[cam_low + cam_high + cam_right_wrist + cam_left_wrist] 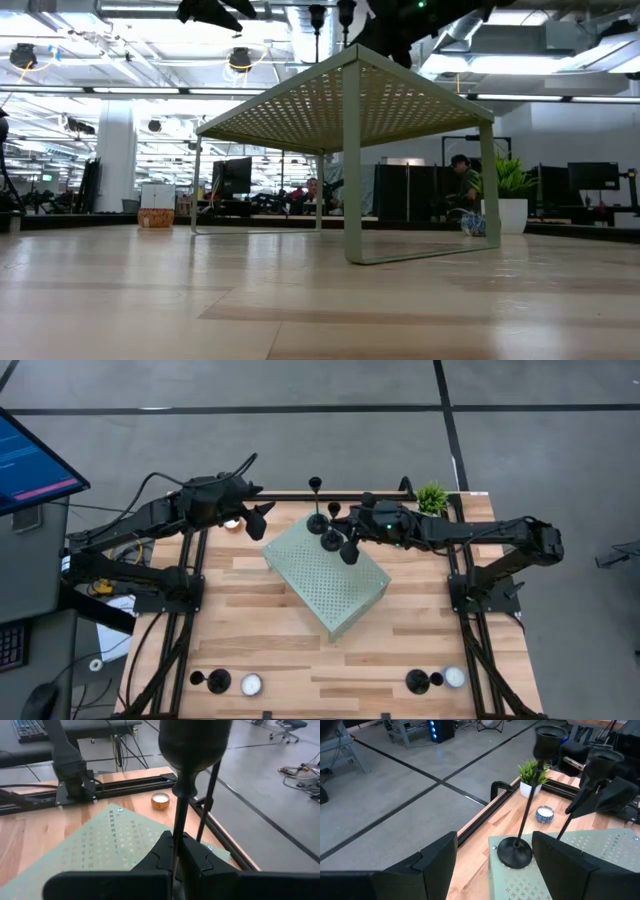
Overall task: Pick & Place candle stick holders
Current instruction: Put the top right black candle holder on the shelf
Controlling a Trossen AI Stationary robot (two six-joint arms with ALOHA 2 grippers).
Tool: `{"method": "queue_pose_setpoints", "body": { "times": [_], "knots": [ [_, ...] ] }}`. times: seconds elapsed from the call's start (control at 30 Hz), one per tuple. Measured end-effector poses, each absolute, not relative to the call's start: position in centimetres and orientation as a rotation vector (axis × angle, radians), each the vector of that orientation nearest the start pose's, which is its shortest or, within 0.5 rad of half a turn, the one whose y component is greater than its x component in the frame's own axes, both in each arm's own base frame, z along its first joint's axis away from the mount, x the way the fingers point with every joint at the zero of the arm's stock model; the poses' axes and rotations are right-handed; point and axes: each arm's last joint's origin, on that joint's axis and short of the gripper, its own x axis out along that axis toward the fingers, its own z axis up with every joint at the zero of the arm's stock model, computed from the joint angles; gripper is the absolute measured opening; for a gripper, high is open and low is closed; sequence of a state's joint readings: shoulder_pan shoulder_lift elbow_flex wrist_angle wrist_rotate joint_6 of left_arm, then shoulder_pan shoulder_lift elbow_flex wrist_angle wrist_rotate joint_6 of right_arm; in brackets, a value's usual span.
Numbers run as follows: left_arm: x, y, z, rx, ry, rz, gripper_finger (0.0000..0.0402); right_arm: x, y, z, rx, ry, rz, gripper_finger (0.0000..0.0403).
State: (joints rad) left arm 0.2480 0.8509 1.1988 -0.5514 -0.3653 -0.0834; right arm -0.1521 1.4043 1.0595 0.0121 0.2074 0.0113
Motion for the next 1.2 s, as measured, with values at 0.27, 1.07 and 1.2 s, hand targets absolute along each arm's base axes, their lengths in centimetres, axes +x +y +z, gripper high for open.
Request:
{"method": "queue_pose_setpoints", "body": {
  "times": [0.27,1.07,1.2],
  "knots": [
    [14.17,4.66,42.33,-0.068,0.175,0.619,0.0258,31.33,-5.36,30.60,0.001,0.335,-0.358,0.0000],
    [14.19,4.66,42.47,-0.069,0.159,0.619,0.0258,31.32,-5.39,30.80,0.027,0.364,-0.362,0.0004],
    [14.20,4.66,42.53,-0.069,0.154,0.619,0.0258,31.31,-5.39,30.79,0.027,0.366,-0.362,0.0009]
  ]
}}
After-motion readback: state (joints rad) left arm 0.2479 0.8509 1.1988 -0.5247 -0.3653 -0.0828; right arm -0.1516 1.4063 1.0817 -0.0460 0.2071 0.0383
